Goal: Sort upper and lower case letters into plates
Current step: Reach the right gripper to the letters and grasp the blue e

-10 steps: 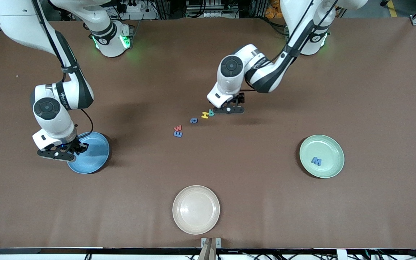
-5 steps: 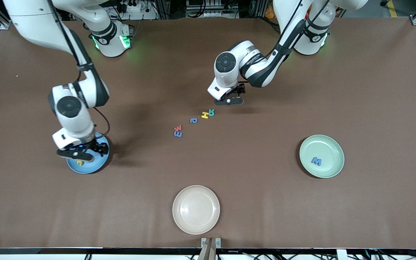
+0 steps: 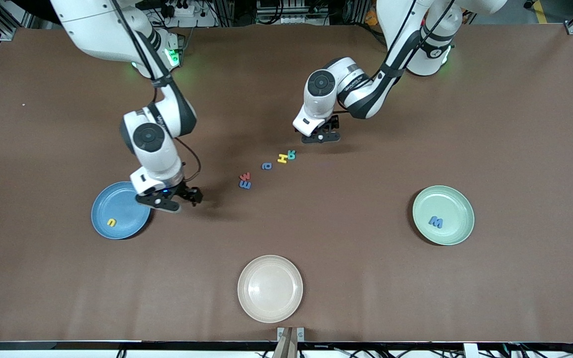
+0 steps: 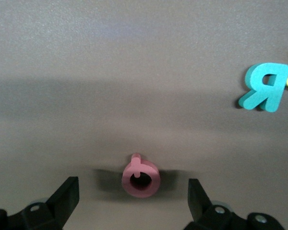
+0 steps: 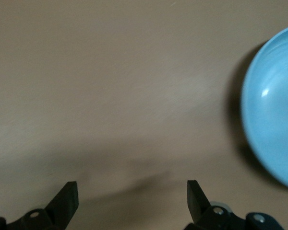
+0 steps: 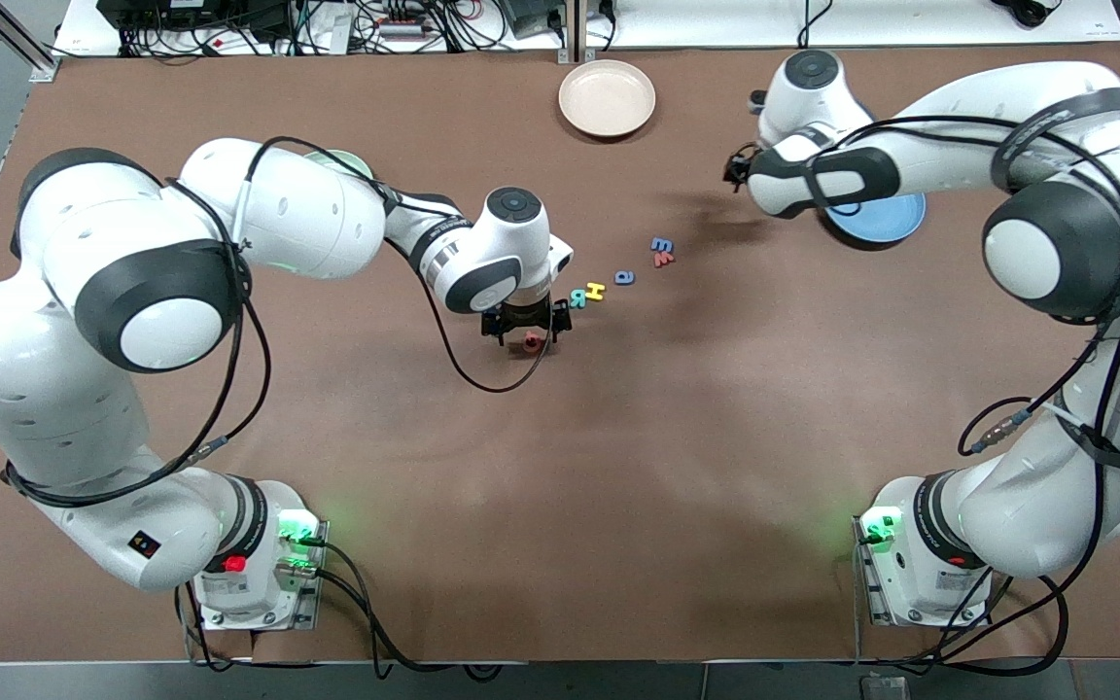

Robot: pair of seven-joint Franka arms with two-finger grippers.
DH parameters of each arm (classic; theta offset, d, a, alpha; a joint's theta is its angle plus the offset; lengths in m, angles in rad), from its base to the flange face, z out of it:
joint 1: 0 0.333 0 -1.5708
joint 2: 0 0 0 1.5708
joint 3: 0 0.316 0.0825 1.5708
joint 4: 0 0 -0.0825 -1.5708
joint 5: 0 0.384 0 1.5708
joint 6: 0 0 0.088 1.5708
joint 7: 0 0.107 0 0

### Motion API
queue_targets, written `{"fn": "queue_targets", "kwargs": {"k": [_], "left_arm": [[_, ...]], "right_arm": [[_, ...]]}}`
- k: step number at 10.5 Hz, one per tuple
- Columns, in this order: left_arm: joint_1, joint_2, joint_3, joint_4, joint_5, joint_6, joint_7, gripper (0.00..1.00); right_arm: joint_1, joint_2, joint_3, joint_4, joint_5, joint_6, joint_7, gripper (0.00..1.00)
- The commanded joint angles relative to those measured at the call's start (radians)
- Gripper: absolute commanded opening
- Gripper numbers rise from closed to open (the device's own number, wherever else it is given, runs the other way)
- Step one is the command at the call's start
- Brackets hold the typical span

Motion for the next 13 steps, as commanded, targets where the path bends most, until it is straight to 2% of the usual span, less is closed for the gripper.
{"fn": "queue_targets", "kwargs": {"k": [1,3,6,7,8,10,11,12,13], "left_arm": [[-0.006,-0.013,0.003,-0.018,0.034,0.020,-0.038,1.00],[-0.007,0.001,0.003,-0.017,0.048,0.020,-0.038,0.95],[-0.007,0.006,-0.001,-0.014,0.068,0.021,-0.038,0.86],[-0.007,0.012,-0.002,-0.008,0.069,0.021,-0.038,0.84],[-0.009,0.018,-0.002,-0.003,0.069,0.021,-0.038,0.78],[-0.009,0.030,-0.002,0.000,0.071,0.021,-0.038,0.65],[-0.009,0.033,-0.001,0.006,0.071,0.021,-0.038,0.53],[-0.007,0.038,-0.002,0.009,0.071,0.021,-0.038,0.34],[-0.006,0.039,-0.001,0.012,0.071,0.021,-0.038,0.08]], "right_arm": [[0.050,0.064,-0.004,0.060,0.049,-0.013,0.110,1.00],[0.090,0.108,-0.002,0.109,0.050,-0.026,0.228,1.00],[0.089,0.138,0.065,0.155,0.053,-0.071,0.265,1.00],[0.090,0.139,0.094,0.157,0.091,-0.071,0.274,1.00],[0.093,0.139,0.116,0.161,0.140,-0.071,0.276,1.00],[0.109,0.159,0.124,0.180,0.145,-0.071,0.276,1.00],[0.119,0.187,0.124,0.200,0.145,-0.071,0.279,1.00],[0.124,0.205,0.124,0.212,0.145,-0.071,0.285,1.00],[0.125,0.210,0.124,0.211,0.145,-0.071,0.287,1.00]]}}
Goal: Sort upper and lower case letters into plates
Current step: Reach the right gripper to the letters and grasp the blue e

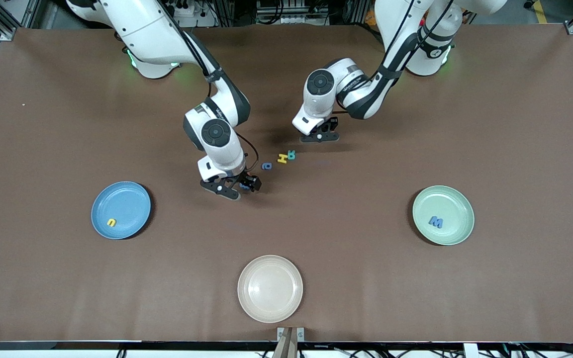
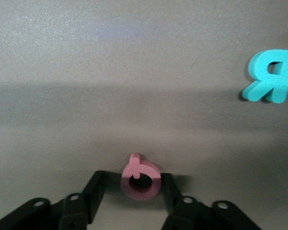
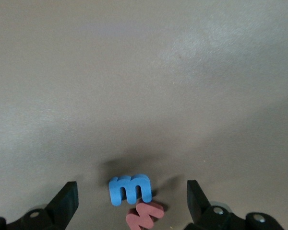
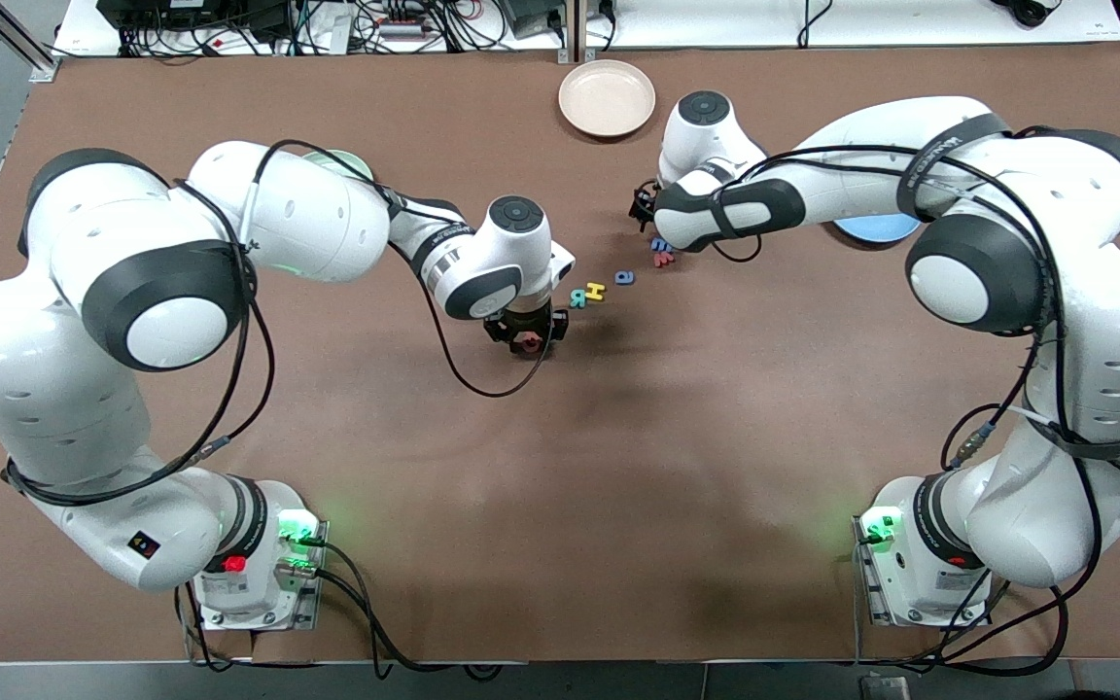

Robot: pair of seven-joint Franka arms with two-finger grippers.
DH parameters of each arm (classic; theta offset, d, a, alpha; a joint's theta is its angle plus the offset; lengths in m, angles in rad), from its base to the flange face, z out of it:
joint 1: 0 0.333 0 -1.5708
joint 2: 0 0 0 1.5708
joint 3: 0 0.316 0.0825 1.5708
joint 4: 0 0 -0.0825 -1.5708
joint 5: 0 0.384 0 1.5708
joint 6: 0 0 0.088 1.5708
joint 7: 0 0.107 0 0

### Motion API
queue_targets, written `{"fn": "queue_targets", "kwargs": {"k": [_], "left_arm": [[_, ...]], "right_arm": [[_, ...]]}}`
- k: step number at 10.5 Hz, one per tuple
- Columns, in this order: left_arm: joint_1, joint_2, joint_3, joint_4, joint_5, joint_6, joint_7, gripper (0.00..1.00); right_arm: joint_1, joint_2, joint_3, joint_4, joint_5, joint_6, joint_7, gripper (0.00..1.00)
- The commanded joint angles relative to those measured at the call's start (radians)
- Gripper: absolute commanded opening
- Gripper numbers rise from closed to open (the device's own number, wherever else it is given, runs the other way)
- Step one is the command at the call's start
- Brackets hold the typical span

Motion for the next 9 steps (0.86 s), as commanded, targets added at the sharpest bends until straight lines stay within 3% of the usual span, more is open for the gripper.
{"fn": "queue_targets", "kwargs": {"k": [1,5,7,8,9], "left_arm": [[0.004,0.017,0.004,0.012,0.032,0.008,-0.039,0.00],[0.125,-0.095,0.023,0.014,0.034,-0.002,0.008,0.00],[0.252,-0.157,0.028,0.014,0.034,-0.015,0.167,0.00],[0.320,-0.169,0.036,0.020,0.032,-0.025,0.289,0.00],[0.352,-0.178,0.081,0.029,0.032,-0.030,0.395,0.00]], "right_arm": [[0.008,0.040,-0.002,0.042,0.014,-0.012,0.014,1.00],[0.008,0.040,-0.002,0.040,0.014,-0.019,0.015,1.00],[0.014,0.040,-0.002,0.040,0.014,-0.019,0.017,1.00],[0.017,0.039,-0.002,0.040,0.014,-0.019,0.017,0.81],[0.017,0.040,-0.002,0.039,0.014,-0.019,0.018,0.01]]}}
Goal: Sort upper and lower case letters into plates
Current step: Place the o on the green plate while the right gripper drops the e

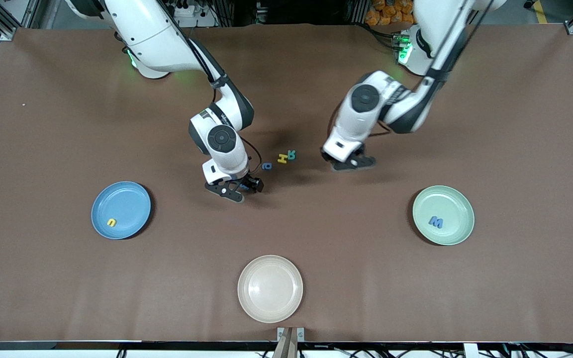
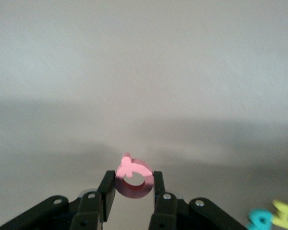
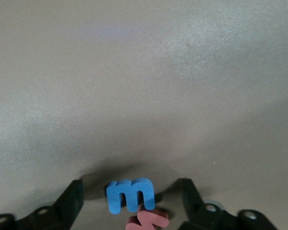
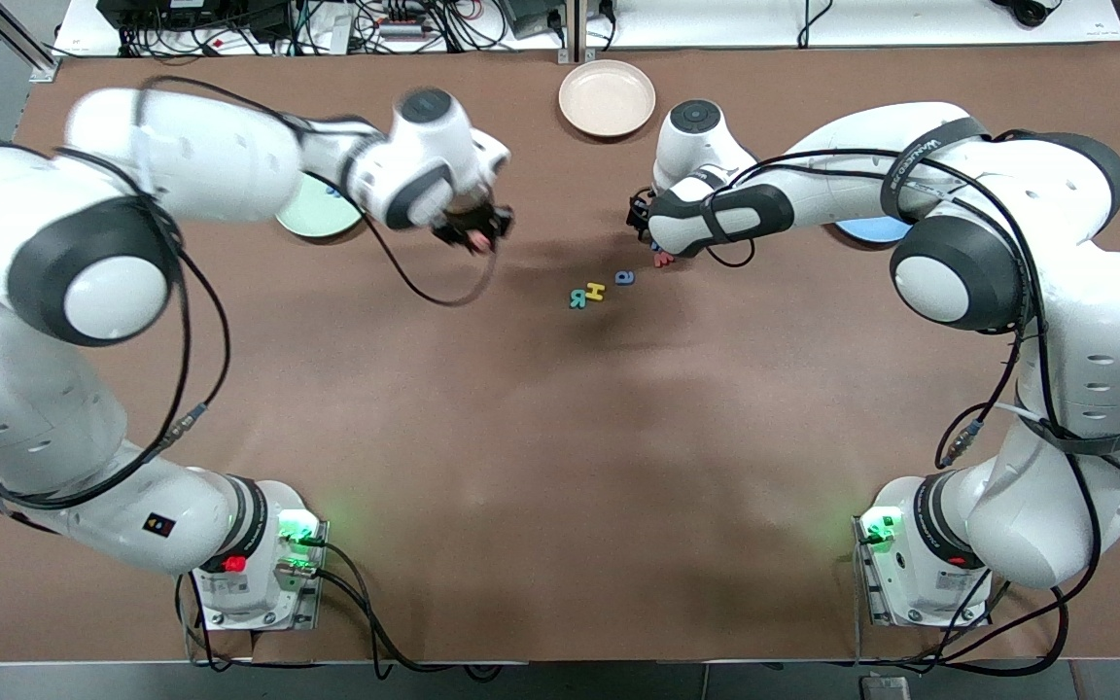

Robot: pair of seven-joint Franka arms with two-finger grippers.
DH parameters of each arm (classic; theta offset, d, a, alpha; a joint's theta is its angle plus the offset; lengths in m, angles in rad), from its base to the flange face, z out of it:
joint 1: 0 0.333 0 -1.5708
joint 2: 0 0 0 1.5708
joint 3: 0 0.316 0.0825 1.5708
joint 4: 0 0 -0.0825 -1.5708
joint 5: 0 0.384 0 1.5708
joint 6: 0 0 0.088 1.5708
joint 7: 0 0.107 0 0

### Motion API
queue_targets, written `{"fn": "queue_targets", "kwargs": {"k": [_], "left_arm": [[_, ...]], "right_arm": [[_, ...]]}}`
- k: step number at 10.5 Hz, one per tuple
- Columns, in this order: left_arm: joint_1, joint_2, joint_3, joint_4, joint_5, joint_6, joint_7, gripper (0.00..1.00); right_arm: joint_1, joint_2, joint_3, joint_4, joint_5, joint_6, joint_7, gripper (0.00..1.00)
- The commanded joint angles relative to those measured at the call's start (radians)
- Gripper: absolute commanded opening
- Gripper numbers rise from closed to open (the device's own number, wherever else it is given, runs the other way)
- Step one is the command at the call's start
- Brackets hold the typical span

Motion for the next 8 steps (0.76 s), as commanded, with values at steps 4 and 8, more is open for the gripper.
{"fn": "queue_targets", "kwargs": {"k": [4,8], "left_arm": [[0.090,-0.022,0.233,0.010,0.022,-0.021,0.506,0.00],[0.099,0.046,0.313,0.041,0.020,-0.019,0.617,0.00]], "right_arm": [[0.020,-0.003,-0.002,0.005,0.012,-0.045,0.003,0.00],[-0.056,-0.081,-0.008,0.012,0.010,-0.111,-0.081,0.00]]}}
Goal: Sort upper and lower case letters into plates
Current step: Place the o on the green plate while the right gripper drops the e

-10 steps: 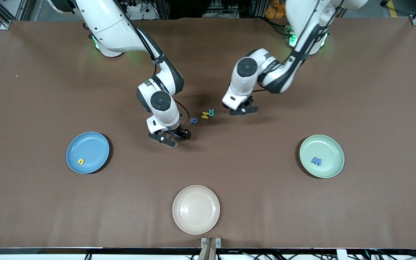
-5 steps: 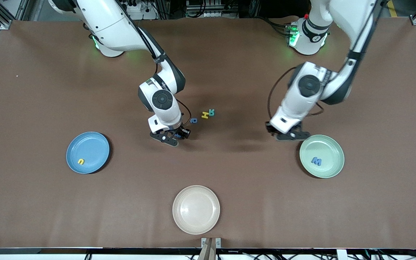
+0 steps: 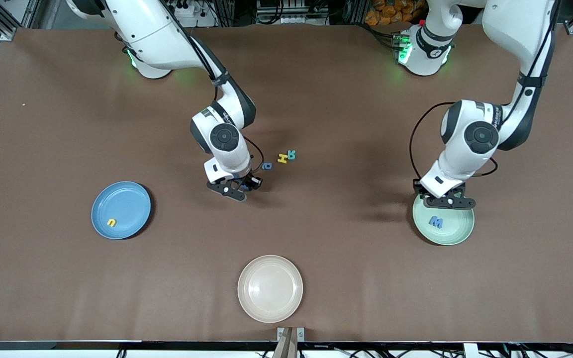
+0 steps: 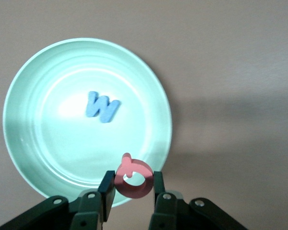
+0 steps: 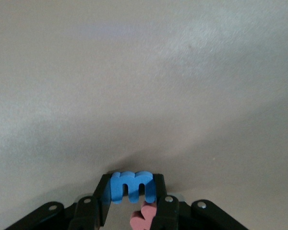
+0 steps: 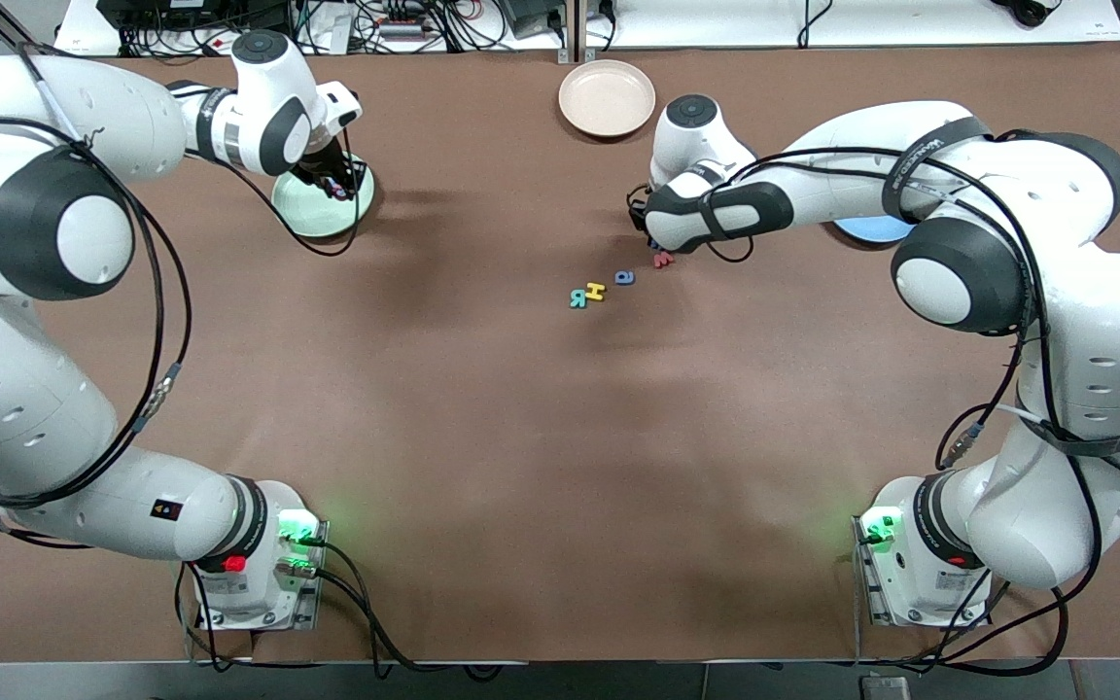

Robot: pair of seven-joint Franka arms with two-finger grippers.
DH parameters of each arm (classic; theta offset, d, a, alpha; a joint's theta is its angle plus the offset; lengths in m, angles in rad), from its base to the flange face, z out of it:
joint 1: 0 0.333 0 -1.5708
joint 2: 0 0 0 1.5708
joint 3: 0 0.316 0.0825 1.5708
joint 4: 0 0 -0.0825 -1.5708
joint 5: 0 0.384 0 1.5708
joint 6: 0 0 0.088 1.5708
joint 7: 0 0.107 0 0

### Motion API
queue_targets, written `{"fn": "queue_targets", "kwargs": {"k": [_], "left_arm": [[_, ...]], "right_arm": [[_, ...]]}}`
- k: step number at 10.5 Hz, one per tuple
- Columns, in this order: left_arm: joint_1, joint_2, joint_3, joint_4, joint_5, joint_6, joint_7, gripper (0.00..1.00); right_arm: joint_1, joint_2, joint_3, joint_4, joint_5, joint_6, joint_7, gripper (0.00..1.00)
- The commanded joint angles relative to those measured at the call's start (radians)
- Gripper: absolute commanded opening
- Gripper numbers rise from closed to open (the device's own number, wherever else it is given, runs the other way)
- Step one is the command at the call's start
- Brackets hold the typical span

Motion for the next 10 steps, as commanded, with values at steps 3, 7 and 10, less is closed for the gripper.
{"fn": "queue_targets", "kwargs": {"k": [3,7,10], "left_arm": [[0.011,0.070,0.054,0.066,0.021,-0.013,0.104,0.06],[-0.003,0.077,0.067,0.087,0.006,-0.013,0.108,1.00],[-0.119,0.066,0.057,0.089,0.006,-0.016,-0.090,1.00]], "right_arm": [[-0.215,-0.136,-0.001,0.001,0.009,-0.203,-0.262,0.00],[-0.480,-0.144,-0.001,0.022,-0.003,-0.251,-0.526,0.00],[-0.567,-0.124,-0.001,0.033,-0.119,-0.228,-0.560,0.00]]}}
